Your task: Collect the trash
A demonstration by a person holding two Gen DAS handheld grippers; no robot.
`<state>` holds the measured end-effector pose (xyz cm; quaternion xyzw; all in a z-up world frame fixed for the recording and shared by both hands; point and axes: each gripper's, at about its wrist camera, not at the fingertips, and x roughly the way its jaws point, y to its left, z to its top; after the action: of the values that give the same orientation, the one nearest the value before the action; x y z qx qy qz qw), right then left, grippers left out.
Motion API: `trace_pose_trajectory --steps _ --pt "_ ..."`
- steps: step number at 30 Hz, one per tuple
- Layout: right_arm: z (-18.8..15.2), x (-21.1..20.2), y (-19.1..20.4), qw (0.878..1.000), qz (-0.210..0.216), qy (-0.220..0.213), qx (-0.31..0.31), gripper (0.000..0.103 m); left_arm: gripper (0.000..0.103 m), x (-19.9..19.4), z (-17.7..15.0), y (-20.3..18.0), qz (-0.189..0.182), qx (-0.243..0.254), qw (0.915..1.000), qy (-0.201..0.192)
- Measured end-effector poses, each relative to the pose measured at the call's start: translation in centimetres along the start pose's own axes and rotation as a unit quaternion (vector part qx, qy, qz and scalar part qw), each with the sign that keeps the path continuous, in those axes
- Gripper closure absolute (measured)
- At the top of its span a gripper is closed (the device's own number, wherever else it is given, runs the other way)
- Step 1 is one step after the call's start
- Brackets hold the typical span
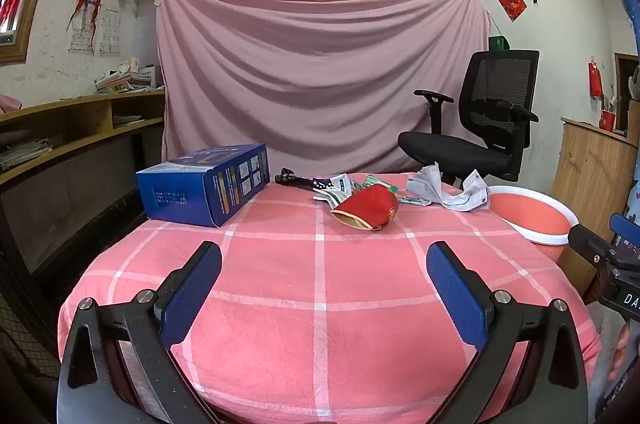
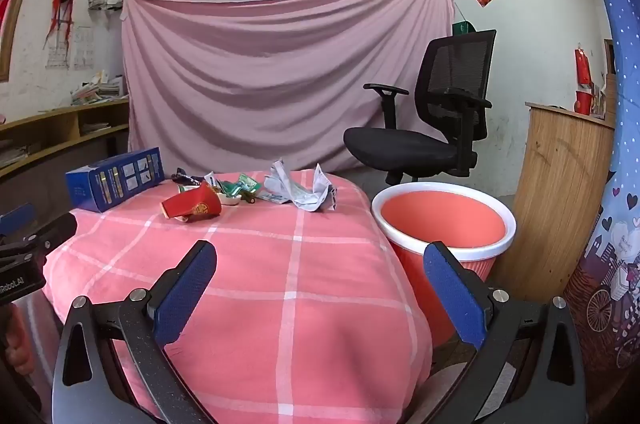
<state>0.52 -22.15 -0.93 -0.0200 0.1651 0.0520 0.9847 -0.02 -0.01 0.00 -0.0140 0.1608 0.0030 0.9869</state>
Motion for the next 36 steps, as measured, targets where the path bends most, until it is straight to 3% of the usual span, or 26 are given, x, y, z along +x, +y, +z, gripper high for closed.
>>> trace_pose_trajectory --steps 36 --pt "0.00 -0.02 -0.09 1.000 0.002 -0.002 0.007 0.000 0.003 0.12 -0.19 0.20 -0.002 -0.001 1.0000 0.003"
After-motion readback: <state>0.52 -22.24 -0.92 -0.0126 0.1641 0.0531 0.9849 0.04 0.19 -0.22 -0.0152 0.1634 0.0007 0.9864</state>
